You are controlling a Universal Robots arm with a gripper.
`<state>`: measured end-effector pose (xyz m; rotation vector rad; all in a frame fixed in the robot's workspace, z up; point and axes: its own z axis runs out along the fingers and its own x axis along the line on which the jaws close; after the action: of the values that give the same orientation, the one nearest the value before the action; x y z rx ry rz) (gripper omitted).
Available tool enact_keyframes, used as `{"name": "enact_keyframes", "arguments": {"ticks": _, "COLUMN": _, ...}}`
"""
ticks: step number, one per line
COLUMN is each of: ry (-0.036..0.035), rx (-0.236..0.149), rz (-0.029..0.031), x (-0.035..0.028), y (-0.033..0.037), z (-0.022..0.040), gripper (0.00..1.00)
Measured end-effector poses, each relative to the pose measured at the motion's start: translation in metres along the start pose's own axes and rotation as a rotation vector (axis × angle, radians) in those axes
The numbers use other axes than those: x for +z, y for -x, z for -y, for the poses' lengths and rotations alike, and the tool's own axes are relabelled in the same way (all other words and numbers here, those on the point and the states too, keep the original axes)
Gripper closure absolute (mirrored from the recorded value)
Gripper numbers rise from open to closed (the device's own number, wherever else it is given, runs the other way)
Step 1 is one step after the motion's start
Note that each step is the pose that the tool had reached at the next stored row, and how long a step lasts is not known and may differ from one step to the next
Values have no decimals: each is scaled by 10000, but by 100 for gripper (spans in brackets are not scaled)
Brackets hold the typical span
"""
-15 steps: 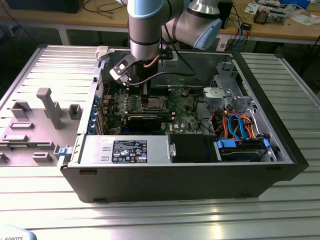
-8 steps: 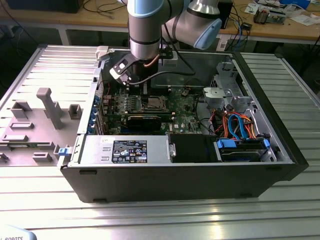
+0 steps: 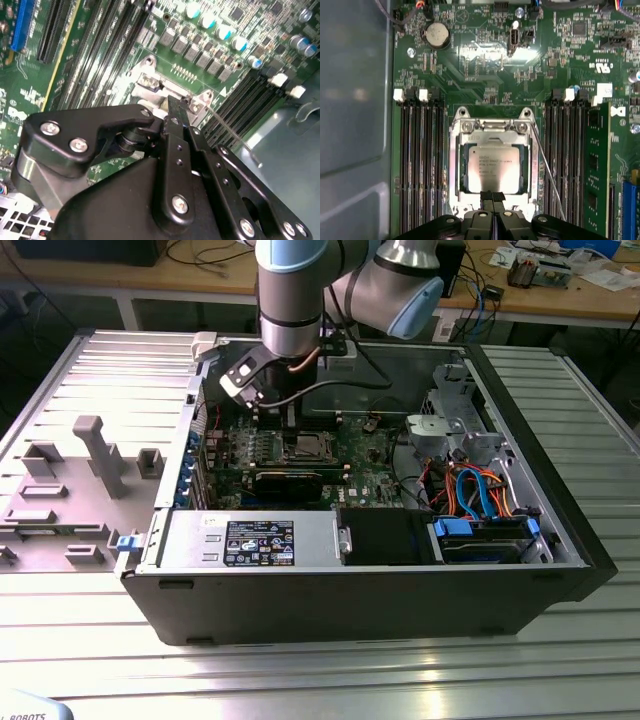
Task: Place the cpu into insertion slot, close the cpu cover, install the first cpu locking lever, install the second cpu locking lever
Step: 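Close the cpu cover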
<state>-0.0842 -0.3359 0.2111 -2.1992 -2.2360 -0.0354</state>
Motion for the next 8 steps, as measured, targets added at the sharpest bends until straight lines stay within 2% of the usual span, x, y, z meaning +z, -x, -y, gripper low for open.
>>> {"name": "enact_keyframes", "arguments": {"ticks": 4, "ry": 1, "rx": 0, "rz": 0, "x": 4, "y": 2, "z": -114, "gripper": 89}}
{"name": "enact_keyframes", "arguments": {"ticks": 6, "ry": 0, "rx": 0, "rz": 0, "x": 6, "y": 4, "z": -201, "gripper": 89}}
{"name": "enact_keyframes", "arguments": {"ticks": 8, "ry": 1, "rx": -1, "rz": 0, "x": 7, "y": 5, "z": -248, "gripper": 89}}
